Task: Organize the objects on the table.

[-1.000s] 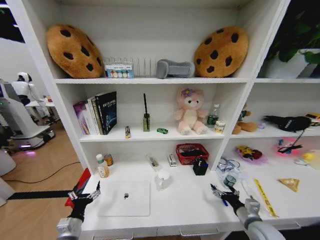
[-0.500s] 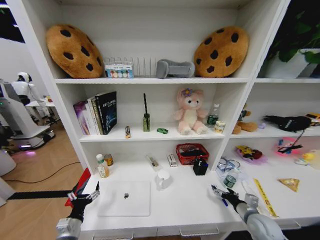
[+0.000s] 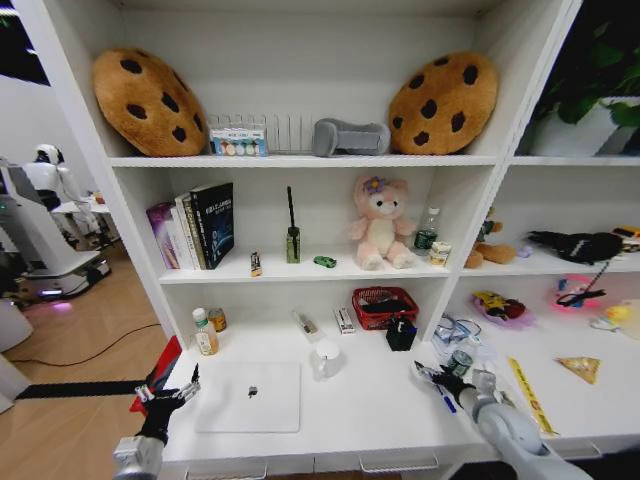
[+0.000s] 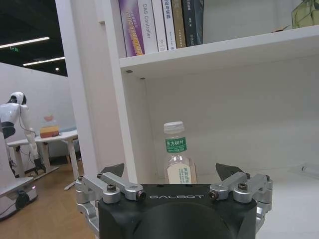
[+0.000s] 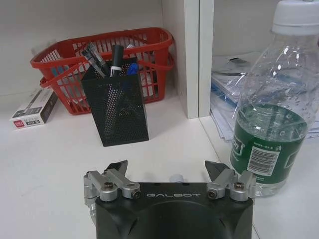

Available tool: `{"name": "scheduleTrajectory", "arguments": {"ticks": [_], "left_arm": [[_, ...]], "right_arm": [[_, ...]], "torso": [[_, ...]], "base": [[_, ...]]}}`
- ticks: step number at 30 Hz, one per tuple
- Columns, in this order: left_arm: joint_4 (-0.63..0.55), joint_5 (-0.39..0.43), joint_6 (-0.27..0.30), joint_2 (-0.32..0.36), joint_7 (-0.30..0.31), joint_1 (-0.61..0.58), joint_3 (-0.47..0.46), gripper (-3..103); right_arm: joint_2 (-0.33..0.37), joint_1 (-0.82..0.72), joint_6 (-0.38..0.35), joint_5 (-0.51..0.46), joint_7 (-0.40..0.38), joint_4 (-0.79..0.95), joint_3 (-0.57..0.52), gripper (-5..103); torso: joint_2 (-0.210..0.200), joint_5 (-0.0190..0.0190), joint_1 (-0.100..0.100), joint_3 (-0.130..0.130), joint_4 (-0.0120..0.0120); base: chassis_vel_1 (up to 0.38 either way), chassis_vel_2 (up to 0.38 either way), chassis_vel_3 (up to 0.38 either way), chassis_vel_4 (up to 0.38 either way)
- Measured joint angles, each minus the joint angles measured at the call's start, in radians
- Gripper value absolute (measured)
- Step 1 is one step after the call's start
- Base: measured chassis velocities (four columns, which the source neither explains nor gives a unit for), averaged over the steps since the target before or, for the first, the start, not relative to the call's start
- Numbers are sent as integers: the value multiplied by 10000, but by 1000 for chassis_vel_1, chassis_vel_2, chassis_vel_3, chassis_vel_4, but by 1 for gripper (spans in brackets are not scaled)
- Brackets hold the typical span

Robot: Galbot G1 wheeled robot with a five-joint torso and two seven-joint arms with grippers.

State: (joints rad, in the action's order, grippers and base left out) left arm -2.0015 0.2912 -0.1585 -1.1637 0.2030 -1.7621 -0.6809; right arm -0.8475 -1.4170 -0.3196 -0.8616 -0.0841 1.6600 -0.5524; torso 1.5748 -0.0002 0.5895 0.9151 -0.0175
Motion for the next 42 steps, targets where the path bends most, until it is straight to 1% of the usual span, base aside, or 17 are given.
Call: {"name": "scheduleTrajectory", "arguments": {"ticks": [14, 15, 24, 26, 27, 29, 30, 32, 33, 34, 35, 36, 37, 38, 40, 41, 42], "left_arm": [[29, 60, 0, 48, 8, 64, -18, 100], [34, 66, 0, 48, 14, 67, -25, 100], [40, 47, -6, 29, 43, 56, 6, 100], [40, 42, -6, 29, 43, 48, 11, 100], [40, 42, -6, 29, 43, 48, 11, 100], [40, 42, -9, 40, 43, 39, 5, 100], [40, 42, -9, 40, 43, 39, 5, 100], [40, 44, -14, 51, 44, 36, -18, 100], [40, 44, -14, 51, 44, 36, -18, 100], [40, 44, -17, 52, 44, 33, -18, 100], [40, 45, -18, 51, 44, 28, -18, 100], [40, 44, -20, 51, 44, 23, -15, 100], [40, 44, -20, 51, 44, 23, -15, 100], [40, 44, -20, 46, 44, 22, -11, 100], [40, 44, -21, 44, 45, 23, -8, 100], [40, 44, -21, 40, 46, 22, -5, 100], [39, 46, -21, 39, 54, 19, 2, 100]], "right_arm": [[-179, -93, 16, 176, -6, -54, 101, 84], [-179, -92, 17, 174, -12, -70, 111, 80], [-192, -58, 56, 234, -22, -237, 159, 78], [-186, -22, 14, 244, -28, -249, 177, 70], [-186, -22, 14, 244, -28, -249, 177, 70], [-185, -36, -23, 253, -45, -192, 203, 58], [-185, -36, -23, 253, -45, -192, 203, 58], [-185, -94, -44, 308, -60, -128, 220, 47], [-185, -94, -44, 308, -60, -128, 220, 47], [-183, -110, -47, 334, -65, -117, 221, 41], [-180, -120, -49, 353, -73, -109, 221, 41], [-175, -142, -54, 370, -88, -90, 221, 31], [-175, -142, -54, 370, -88, -90, 221, 31], [-170, -168, -58, 375, -102, -68, 212, 25], [-166, -187, -58, 375, -108, -58, 201, 25], [-158, -205, -59, 374, -109, -52, 179, 14], [-148, -211, -61, 389, -97, -51, 160, 14]], "torso": [[1, 1, 0, 0, 0], [0, 0, 0, 0, 0], [1, -3, -1, -1, 0], [1, -3, -1, -1, 0], [1, -3, -1, -1, 0], [1, -3, 0, -1, 0], [1, -3, 0, -1, 0], [2, -1, -1, -1, 0], [2, -1, -1, -1, 0], [2, -1, 0, -1, 0], [2, -1, -1, -1, 0], [1, 0, 0, -1, 0], [1, 0, 0, -1, 0], [2, 0, 0, -1, 1], [1, 1, -1, -1, 0], [1, 2, 0, -1, 0], [1, 3, -1, -1, 1]], "base": [[0, 0, 0, 0], [0, 0, 0, 0], [0, 0, 0, 0], [0, 0, 0, 0], [0, 0, 0, 0], [0, 0, 0, 0], [0, 0, 0, 0], [0, 0, 0, 0], [0, 0, 0, 0], [0, 0, 0, 0], [0, 0, 0, 0], [0, 0, 0, 0], [0, 0, 0, 0], [0, 0, 0, 0], [0, 0, 0, 0], [0, 0, 0, 0], [0, 0, 0, 0]]}}
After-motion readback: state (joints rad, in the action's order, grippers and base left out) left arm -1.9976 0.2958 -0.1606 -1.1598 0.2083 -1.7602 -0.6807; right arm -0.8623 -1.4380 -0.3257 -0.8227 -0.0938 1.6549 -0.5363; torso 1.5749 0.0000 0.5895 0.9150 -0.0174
